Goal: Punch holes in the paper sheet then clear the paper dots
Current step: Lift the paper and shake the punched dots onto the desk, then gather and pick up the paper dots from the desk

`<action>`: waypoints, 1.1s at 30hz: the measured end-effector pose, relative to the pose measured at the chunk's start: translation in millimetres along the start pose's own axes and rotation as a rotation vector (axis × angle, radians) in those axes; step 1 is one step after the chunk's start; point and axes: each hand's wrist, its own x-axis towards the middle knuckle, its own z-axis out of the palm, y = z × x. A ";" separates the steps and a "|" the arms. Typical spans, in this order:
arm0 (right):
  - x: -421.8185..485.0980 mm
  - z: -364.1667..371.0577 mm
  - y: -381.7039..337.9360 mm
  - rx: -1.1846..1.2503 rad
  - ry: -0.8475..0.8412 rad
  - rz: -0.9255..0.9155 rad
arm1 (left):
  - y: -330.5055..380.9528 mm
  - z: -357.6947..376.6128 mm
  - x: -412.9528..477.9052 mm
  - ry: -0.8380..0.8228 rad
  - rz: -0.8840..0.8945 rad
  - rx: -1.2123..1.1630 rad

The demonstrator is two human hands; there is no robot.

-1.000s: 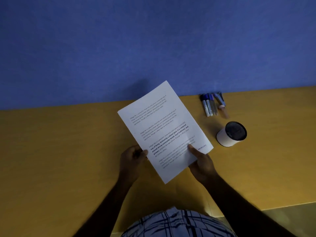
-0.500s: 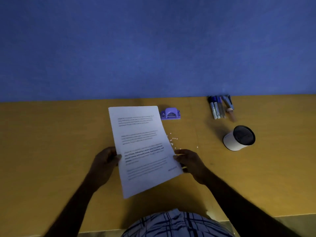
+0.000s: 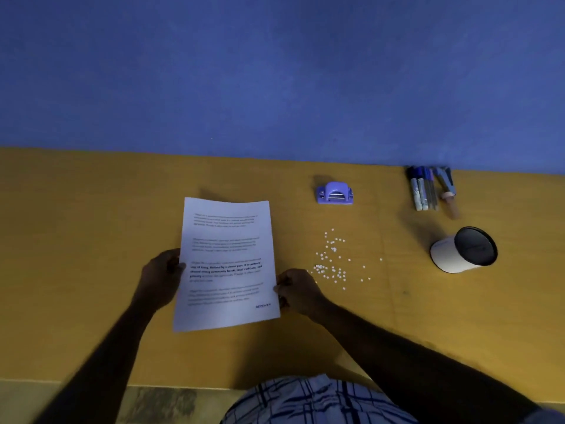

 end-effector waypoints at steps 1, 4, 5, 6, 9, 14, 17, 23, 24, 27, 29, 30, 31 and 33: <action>2.5 4.7 -0.5 0.000 0.004 0.014 | -2.0 0.4 3.3 0.005 -0.021 0.011; 8.2 16.8 1.2 -0.021 0.023 0.046 | -6.4 3.1 11.3 0.015 -0.056 0.041; 9.9 19.8 2.0 -0.045 0.033 0.051 | -7.5 4.3 13.0 0.012 -0.046 0.052; 11.8 22.3 2.8 -0.079 0.044 0.051 | -8.5 5.6 14.4 0.008 -0.030 0.060; 17.0 26.9 5.3 -0.161 0.077 0.052 | -9.0 7.1 18.1 -0.004 0.002 0.071; 21.7 30.7 8.1 -0.389 0.146 -0.008 | -13.3 11.6 25.5 -0.061 0.059 0.074; 24.2 30.4 7.3 -0.481 0.187 -0.042 | -14.5 15.8 26.5 -0.078 0.028 0.083; 28.7 30.1 8.4 -0.545 0.187 -0.032 | -15.1 18.9 26.0 -0.058 0.065 0.142; 27.9 29.4 8.1 -0.560 0.189 -0.035 | -15.2 19.0 26.4 -0.051 0.069 0.148; 22.6 21.1 8.1 -0.632 0.206 -0.110 | -11.8 20.5 27.3 -0.007 0.063 0.183; 18.8 9.4 11.2 -0.638 0.231 -0.208 | -5.8 24.4 26.6 0.045 0.072 0.216; 16.8 2.3 13.6 -0.621 0.244 -0.262 | -1.7 27.6 25.8 0.079 0.097 0.212; 15.5 -5.7 16.9 -0.594 0.254 -0.319 | 3.3 32.0 24.4 0.115 0.145 0.197; 13.7 -23.7 25.2 -0.561 0.290 -0.425 | 16.6 43.8 21.9 0.154 0.280 0.177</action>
